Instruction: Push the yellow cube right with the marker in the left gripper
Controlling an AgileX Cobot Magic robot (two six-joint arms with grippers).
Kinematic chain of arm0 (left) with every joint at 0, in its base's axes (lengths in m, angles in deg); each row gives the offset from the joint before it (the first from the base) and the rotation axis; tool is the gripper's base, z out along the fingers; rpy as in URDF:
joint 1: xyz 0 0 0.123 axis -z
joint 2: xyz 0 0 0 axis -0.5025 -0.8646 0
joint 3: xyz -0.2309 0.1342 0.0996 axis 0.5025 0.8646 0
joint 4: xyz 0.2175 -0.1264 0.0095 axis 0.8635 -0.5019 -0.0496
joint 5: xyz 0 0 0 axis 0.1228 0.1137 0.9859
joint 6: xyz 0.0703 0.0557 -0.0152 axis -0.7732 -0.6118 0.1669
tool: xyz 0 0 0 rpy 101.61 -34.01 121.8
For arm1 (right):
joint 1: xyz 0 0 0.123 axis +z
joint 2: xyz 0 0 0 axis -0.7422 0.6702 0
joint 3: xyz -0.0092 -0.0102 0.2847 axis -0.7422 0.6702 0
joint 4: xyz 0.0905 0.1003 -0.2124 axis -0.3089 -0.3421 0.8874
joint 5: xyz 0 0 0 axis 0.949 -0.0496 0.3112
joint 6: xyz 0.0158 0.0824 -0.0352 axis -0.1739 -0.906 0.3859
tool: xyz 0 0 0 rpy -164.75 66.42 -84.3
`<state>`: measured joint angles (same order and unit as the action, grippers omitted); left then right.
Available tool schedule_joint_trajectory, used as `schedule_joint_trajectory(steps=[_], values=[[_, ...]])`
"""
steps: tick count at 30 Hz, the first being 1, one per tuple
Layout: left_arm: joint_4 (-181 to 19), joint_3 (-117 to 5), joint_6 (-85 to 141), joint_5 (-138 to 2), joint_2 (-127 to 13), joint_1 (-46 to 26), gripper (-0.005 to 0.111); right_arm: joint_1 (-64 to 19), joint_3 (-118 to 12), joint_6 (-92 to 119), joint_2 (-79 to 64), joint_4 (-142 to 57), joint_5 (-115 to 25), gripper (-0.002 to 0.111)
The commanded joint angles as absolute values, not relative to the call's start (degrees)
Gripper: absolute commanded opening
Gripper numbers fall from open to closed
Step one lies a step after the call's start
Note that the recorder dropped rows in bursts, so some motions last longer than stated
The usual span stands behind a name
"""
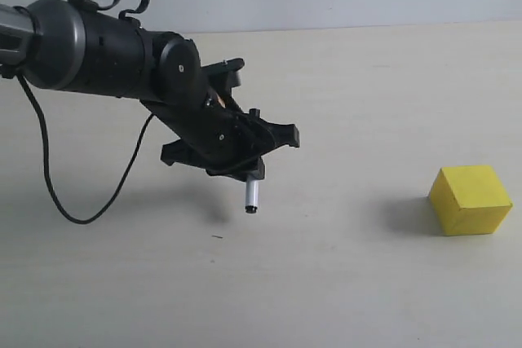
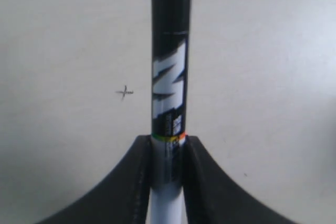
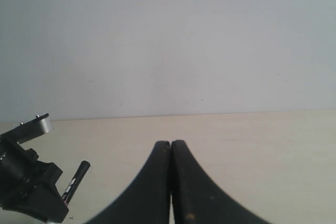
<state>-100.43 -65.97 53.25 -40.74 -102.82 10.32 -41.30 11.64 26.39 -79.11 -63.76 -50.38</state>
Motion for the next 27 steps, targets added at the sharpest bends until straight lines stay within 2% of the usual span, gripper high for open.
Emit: schedule_joint_trajectory(steps=[1, 14, 27], values=[[-103.55, -66.00, 53.52, -39.49, -105.41, 10.41, 0.000, -41.23, 11.90, 26.53, -79.45, -63.48, -50.10, 0.000], [-104.41, -66.65, 57.19, -34.49, -105.98, 7.83, 0.000, -41.23, 11.90, 26.53, -79.45, -63.48, -50.10, 0.000], [-104.98, -66.65, 56.98, -35.80, -105.98, 7.69, 0.000, -41.23, 11.90, 26.53, -79.45, -63.48, -50.10, 0.000]])
